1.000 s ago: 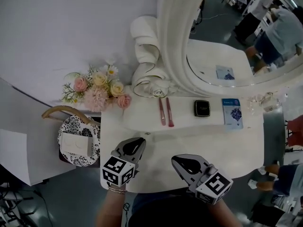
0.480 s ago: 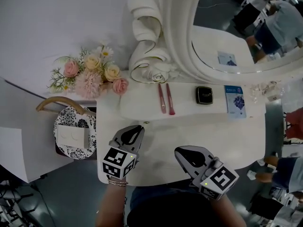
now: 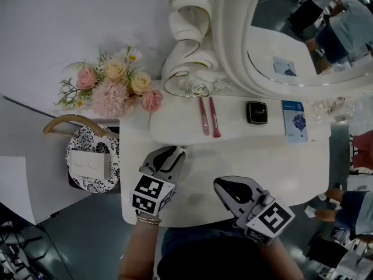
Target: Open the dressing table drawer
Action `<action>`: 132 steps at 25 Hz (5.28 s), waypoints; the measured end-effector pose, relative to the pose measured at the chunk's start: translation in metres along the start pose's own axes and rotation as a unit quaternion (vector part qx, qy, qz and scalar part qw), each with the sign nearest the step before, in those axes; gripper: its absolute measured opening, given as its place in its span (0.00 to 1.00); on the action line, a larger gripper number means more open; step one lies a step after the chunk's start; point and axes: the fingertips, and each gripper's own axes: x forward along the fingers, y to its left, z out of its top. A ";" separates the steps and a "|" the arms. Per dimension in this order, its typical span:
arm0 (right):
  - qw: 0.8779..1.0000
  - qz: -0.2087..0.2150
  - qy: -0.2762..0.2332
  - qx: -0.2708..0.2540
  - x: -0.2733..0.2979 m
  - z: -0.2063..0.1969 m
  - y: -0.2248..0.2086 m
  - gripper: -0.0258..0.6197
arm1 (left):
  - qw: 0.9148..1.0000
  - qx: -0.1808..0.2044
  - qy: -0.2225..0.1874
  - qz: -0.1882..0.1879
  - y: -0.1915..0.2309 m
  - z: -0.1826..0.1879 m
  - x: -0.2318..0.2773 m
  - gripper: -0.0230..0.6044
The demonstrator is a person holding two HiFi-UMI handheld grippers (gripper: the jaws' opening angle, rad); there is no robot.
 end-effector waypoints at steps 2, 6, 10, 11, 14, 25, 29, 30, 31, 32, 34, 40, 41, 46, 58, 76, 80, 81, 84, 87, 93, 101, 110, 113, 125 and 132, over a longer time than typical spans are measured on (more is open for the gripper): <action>1.000 0.001 -0.002 0.004 0.002 0.000 0.000 0.07 | 1.000 0.000 0.002 0.001 0.001 -0.001 0.001 0.22; 1.000 0.016 -0.026 0.008 0.008 0.010 0.005 0.07 | 1.000 0.001 0.003 -0.002 0.001 0.000 0.007 0.25; 1.000 0.023 -0.017 0.013 0.003 0.002 -0.001 0.07 | 1.000 0.002 0.004 0.004 0.001 -0.001 0.014 0.27; 1.000 0.025 -0.014 0.013 0.002 0.000 -0.002 0.07 | 1.000 0.003 0.004 0.008 0.001 -0.001 0.015 0.27; 0.999 0.027 -0.010 0.013 0.000 0.001 -0.008 0.07 | 1.000 0.009 0.011 0.017 0.000 -0.004 0.017 0.27; 0.999 0.033 -0.024 0.013 -0.008 0.003 -0.016 0.07 | 0.999 0.006 0.013 0.041 0.001 -0.006 0.018 0.18; 1.000 0.021 -0.001 0.014 -0.013 -0.006 -0.016 0.07 | 0.999 0.006 0.014 0.038 0.000 -0.007 0.019 0.18; 1.000 0.020 0.002 0.011 -0.014 -0.009 -0.016 0.07 | 0.999 0.005 0.014 0.039 0.000 -0.007 0.019 0.18; 1.000 0.021 0.001 0.009 -0.015 -0.010 -0.015 0.07 | 0.999 0.004 0.013 0.039 0.000 -0.008 0.019 0.18; 1.000 0.023 -0.005 0.009 -0.015 -0.008 -0.014 0.07 | 0.999 0.003 0.012 0.040 0.001 -0.007 0.020 0.18; 1.000 0.021 -0.008 0.009 -0.017 -0.008 -0.014 0.07 | 0.999 0.000 0.010 0.040 0.001 -0.007 0.020 0.18; 1.000 0.022 -0.011 0.012 -0.017 -0.009 -0.010 0.07 | 0.999 0.003 0.017 0.029 -0.005 -0.009 0.019 0.17; 1.000 0.018 -0.006 0.010 -0.017 -0.011 -0.011 0.07 | 0.999 0.001 0.017 0.030 -0.006 -0.010 0.018 0.17; 0.999 0.025 -0.017 0.013 -0.017 -0.006 -0.006 0.07 | 0.999 -0.012 0.016 0.031 -0.011 -0.014 0.013 0.18; 1.000 0.019 -0.018 0.012 -0.017 -0.003 -0.005 0.07 | 0.999 -0.026 0.025 0.016 -0.024 -0.024 0.002 0.18; 0.999 0.028 -0.014 0.011 -0.016 -0.014 -0.004 0.07 | 0.998 -0.042 0.039 0.004 -0.039 -0.040 -0.012 0.18; 0.999 0.035 -0.030 0.014 -0.015 -0.008 0.000 0.07 | 0.998 -0.045 0.036 0.003 -0.039 -0.041 -0.013 0.18; 0.999 0.032 -0.020 0.014 -0.016 -0.011 -0.002 0.07 | 0.998 -0.046 0.035 0.002 -0.039 -0.041 -0.013 0.18; 1.000 0.025 -0.010 0.015 -0.017 -0.016 -0.004 0.07 | 0.998 -0.053 0.031 0.000 -0.040 -0.040 -0.014 0.18; 1.000 0.023 -0.006 0.020 -0.017 -0.018 -0.005 0.07 | 0.998 -0.064 0.026 -0.011 -0.041 -0.039 -0.015 0.18; 1.000 0.016 0.001 0.017 -0.019 -0.020 -0.007 0.07 | 0.998 -0.060 0.028 -0.019 -0.046 -0.039 -0.025 0.20; 1.000 0.012 -0.004 0.016 -0.017 -0.016 -0.006 0.07 | 0.999 -0.026 0.005 -0.023 -0.053 -0.012 -0.051 0.20; 1.000 0.001 -0.021 0.022 -0.017 -0.008 -0.005 0.07 | 0.999 -0.006 -0.033 -0.031 -0.058 0.020 -0.065 0.18; 0.999 -0.005 -0.030 0.019 -0.019 -0.003 -0.006 0.07 | 0.999 0.004 -0.038 -0.036 -0.061 0.026 -0.066 0.17; 0.999 0.003 -0.052 -0.003 -0.048 0.017 -0.026 0.07 | 0.997 0.032 -0.062 -0.026 -0.086 0.061 -0.066 0.12; 0.998 0.014 -0.066 -0.021 -0.065 0.033 -0.038 0.07 | 0.995 0.043 -0.085 -0.023 -0.104 0.087 -0.064 0.10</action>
